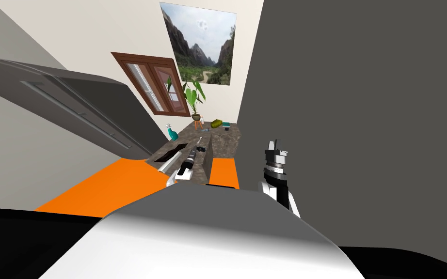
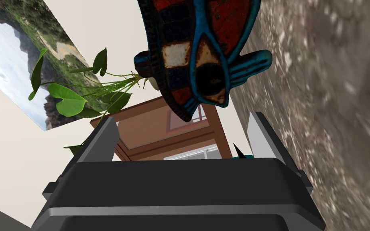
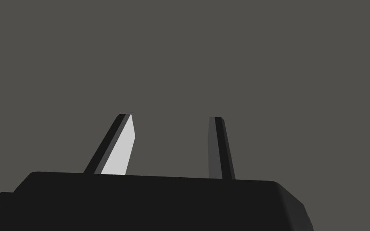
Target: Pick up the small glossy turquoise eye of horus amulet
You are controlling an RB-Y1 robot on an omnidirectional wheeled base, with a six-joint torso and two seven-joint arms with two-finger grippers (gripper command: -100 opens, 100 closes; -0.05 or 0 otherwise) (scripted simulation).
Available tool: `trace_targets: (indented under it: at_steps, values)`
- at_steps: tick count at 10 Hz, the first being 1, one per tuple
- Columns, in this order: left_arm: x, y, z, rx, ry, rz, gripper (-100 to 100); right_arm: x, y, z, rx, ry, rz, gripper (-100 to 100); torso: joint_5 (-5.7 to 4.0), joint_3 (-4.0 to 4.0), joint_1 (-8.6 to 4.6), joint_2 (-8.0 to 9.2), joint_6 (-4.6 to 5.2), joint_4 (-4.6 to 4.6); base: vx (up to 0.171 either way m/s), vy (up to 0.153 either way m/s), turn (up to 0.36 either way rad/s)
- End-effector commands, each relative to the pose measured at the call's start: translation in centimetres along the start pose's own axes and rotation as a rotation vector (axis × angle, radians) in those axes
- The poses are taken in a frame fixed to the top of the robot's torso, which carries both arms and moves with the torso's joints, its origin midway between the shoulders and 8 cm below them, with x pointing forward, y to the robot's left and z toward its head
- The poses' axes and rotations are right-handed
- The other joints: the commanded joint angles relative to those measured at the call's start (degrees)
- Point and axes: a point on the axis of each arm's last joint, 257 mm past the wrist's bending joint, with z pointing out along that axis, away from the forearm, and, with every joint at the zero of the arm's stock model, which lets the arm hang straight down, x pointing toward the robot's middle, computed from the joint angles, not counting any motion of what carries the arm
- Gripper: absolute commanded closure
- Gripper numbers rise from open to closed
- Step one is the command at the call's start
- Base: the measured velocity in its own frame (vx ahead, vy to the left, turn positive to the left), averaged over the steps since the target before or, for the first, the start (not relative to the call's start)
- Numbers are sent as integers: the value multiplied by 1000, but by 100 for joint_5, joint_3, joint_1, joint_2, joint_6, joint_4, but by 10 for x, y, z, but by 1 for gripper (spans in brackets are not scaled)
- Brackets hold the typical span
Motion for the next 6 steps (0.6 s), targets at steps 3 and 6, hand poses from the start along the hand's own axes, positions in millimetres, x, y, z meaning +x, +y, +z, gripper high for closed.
trace_targets:
  at_steps: [3, 6]
  values:
    - [1, -7, 21, -32, 19, -17, -100, 0, 0, 0, 0, 0, 0, 0, 0, -3, -3, -5, 0, -1, -60, 8, 6]
    - [2, -7, 30, -62, 29, -23, -100, 0, 0, 0, 0, 0, 0, 0, 0, -7, -3, -12, 0, -3, -38, 9, 3]
